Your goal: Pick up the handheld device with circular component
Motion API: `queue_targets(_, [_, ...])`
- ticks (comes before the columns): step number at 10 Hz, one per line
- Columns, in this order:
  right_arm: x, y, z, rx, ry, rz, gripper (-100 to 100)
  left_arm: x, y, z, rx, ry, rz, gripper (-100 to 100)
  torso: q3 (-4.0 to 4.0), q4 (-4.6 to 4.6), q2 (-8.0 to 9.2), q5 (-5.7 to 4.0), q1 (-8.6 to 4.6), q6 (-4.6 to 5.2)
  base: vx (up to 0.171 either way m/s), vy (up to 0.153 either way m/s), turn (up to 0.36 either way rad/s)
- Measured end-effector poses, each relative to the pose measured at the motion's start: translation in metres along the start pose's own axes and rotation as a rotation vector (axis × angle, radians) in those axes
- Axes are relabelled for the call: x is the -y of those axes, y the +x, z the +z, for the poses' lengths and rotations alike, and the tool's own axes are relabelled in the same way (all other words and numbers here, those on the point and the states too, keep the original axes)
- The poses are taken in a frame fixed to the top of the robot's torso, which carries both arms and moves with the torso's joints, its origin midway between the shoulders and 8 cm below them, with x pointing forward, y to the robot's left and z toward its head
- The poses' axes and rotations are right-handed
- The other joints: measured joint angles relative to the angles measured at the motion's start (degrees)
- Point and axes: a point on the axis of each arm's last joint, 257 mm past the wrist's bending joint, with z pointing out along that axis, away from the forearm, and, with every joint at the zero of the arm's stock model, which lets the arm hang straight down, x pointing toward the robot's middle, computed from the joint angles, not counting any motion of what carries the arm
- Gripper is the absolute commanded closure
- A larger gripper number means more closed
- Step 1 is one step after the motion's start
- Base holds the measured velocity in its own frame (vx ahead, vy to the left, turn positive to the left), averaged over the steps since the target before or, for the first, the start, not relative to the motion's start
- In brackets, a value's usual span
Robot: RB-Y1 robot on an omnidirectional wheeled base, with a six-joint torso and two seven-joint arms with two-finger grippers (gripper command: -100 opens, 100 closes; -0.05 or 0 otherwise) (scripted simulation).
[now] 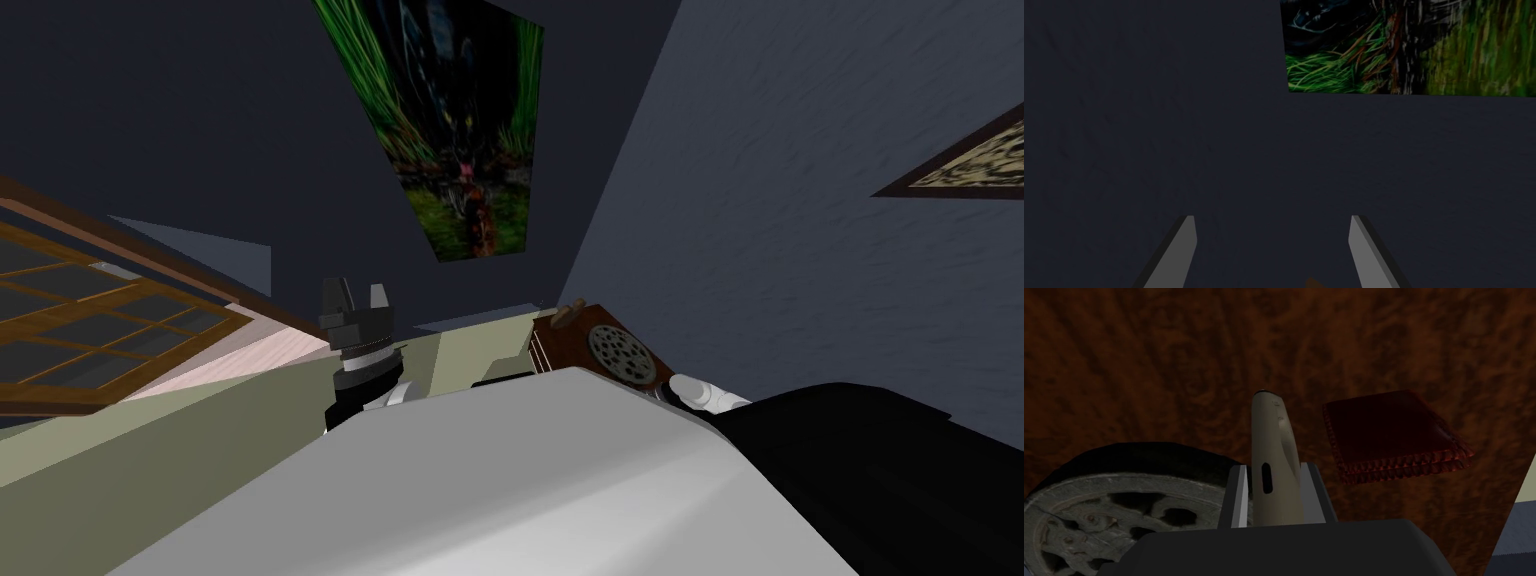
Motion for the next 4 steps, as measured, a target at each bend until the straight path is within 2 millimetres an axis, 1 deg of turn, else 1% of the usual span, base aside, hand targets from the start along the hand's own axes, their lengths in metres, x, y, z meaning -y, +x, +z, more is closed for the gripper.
queue_targets(2, [0.0073, -0.0086, -0.0103, -0.001, 0.002, -0.009, 100, 0.0, 0.0, 0.0, 0.0, 0.0, 0.0, 0, 0.05, 0.01, 0.08, 0.07, 0.19, 0.02, -0.022, 0.046, -0.052])
queue_targets(3, [0.0092, -0.013, -0.0146, -0.005, 0.001, -0.015, 100, 0.0, 0.0, 0.0, 0.0, 0.0, 0.0, 0, 0.05, 0.02, 0.08, 0.09, 0.24, 0.01, -0.006, 0.021, -0.008])
queue_targets(4, [0.0089, -0.0134, -0.015, -0.006, 0.0, -0.014, 0, 0.0, 0.0, 0.0, 0.0, 0.0, 0.0, 0, 0.03, 0.01, 0.05, 0.06, 0.16, 0.02, 0.0, 0.0, 0.0])
